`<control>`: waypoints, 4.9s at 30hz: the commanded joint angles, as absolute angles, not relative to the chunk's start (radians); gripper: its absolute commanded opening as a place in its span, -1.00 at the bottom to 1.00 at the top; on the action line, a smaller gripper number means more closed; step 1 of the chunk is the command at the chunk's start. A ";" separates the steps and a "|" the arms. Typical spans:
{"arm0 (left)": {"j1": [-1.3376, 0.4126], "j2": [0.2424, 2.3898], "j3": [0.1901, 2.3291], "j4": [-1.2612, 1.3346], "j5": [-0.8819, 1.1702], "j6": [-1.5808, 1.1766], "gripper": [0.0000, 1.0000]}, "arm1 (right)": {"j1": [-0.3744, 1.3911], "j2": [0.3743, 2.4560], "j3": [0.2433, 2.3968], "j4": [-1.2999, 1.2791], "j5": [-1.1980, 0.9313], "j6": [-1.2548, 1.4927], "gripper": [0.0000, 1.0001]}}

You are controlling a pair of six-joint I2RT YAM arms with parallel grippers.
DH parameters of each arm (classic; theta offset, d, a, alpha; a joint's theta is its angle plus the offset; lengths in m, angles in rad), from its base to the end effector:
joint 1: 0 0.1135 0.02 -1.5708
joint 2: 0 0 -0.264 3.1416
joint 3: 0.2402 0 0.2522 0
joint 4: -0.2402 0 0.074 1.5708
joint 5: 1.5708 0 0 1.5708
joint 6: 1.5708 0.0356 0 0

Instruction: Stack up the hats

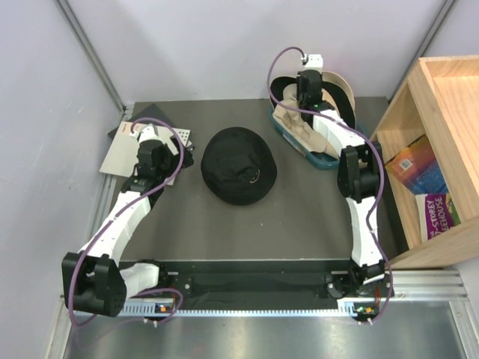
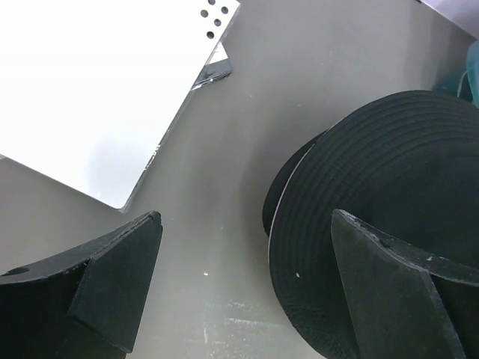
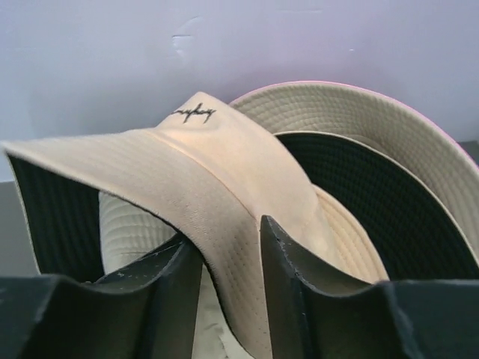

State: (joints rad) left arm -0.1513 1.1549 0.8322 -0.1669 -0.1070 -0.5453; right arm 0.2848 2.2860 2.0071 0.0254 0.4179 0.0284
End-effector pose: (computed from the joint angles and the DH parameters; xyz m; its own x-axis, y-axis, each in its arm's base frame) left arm 0.2588 -0.0356 0.2828 -0.4269 -0.4566 -0.7806 -0.1927 0.8893 -0.4148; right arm 0.5302 0.1402 0.2763 -0.2372 -0.0424 -0.9705 0.1271 0.9891 -0.0743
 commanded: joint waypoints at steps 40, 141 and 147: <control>-0.127 1.089 0.828 -0.183 -0.086 -0.502 0.98 | 0.322 2.241 1.973 -0.158 0.196 0.084 0.79; -0.186 0.940 0.767 0.087 0.348 -0.698 -1.00 | 0.669 1.542 1.750 -0.430 -0.270 0.080 -0.99; -0.080 1.017 0.732 0.169 0.440 -0.716 -1.00 | 0.647 1.580 1.766 -0.431 -0.253 0.112 0.21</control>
